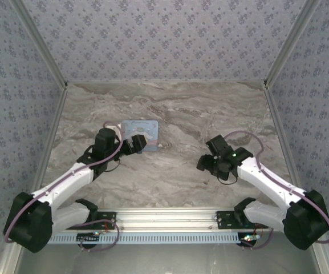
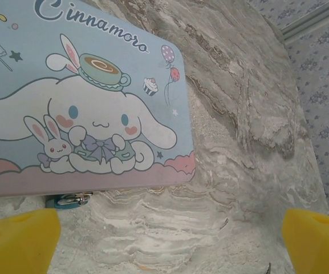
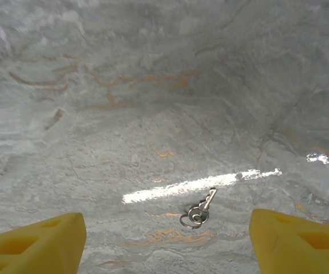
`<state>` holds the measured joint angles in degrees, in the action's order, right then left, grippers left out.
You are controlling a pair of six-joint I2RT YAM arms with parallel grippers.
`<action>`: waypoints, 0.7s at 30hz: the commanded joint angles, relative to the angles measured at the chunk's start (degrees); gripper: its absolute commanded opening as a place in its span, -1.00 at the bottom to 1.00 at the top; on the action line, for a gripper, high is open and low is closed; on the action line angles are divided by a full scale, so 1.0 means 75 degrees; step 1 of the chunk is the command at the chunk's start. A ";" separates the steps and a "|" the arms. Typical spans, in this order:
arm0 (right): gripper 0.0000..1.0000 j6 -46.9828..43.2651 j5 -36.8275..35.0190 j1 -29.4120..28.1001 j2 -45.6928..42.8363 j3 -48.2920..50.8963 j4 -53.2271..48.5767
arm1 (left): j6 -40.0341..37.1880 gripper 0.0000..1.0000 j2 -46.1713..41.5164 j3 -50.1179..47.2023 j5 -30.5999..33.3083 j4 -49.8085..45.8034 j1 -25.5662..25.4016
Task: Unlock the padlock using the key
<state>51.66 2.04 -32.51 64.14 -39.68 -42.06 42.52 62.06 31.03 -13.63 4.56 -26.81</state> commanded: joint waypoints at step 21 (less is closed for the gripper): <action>-0.08 0.1033 -0.0107 -0.0522 0.1479 0.0358 0.0182 | -0.0303 0.99 0.0010 0.0468 0.0125 -0.0273 -0.0070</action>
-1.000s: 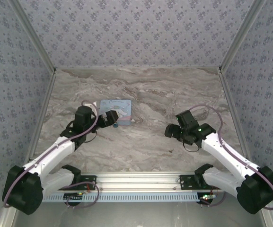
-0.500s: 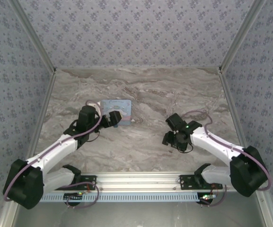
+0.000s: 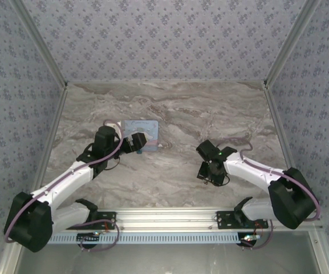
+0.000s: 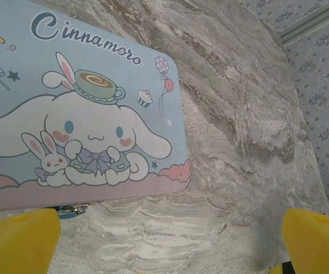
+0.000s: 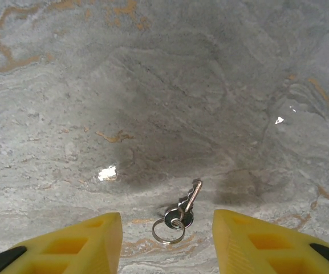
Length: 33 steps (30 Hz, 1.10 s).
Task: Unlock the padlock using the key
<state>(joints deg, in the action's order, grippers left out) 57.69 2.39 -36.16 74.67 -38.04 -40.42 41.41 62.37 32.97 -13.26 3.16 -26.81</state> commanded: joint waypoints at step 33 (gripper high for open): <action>-0.46 0.0405 0.0079 -0.0167 0.0117 0.0543 0.0061 | -0.0142 0.99 0.0063 0.0439 0.0112 -0.0421 -0.0070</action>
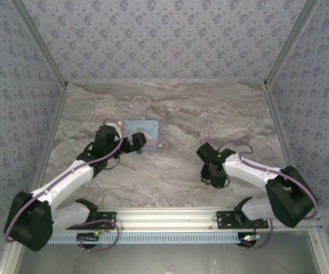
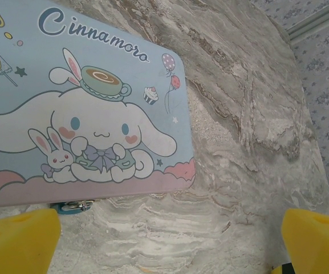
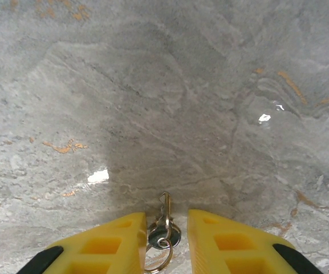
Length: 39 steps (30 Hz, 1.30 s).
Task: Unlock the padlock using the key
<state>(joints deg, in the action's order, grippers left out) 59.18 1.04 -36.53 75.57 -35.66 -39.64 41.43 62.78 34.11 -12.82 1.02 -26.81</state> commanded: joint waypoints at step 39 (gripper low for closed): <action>-0.75 0.0334 0.0440 -0.0437 -0.0227 0.0360 -0.0328 | -0.0193 0.99 -0.0051 0.0362 0.0146 -0.0311 -0.0070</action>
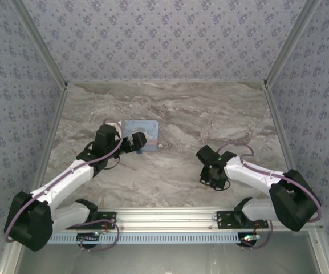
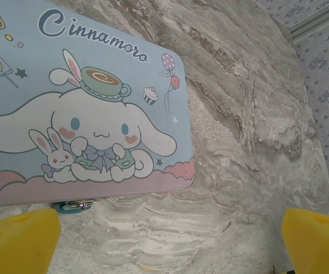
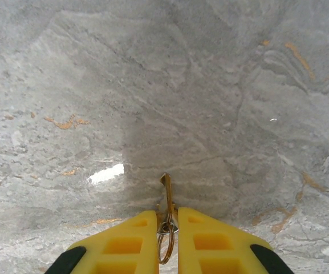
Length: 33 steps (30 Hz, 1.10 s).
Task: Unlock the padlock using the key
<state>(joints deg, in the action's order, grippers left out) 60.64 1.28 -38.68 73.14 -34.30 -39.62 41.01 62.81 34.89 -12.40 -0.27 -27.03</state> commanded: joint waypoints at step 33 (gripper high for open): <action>-1.00 -0.3705 -0.0883 -0.0093 -0.1204 -0.0424 0.1614 | 0.0328 0.94 -0.0019 0.1272 -0.0687 -0.0421 0.0025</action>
<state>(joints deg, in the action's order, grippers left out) 42.44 -2.37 -39.62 65.87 -34.98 -32.38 42.11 62.74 41.45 -14.46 -3.51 -27.03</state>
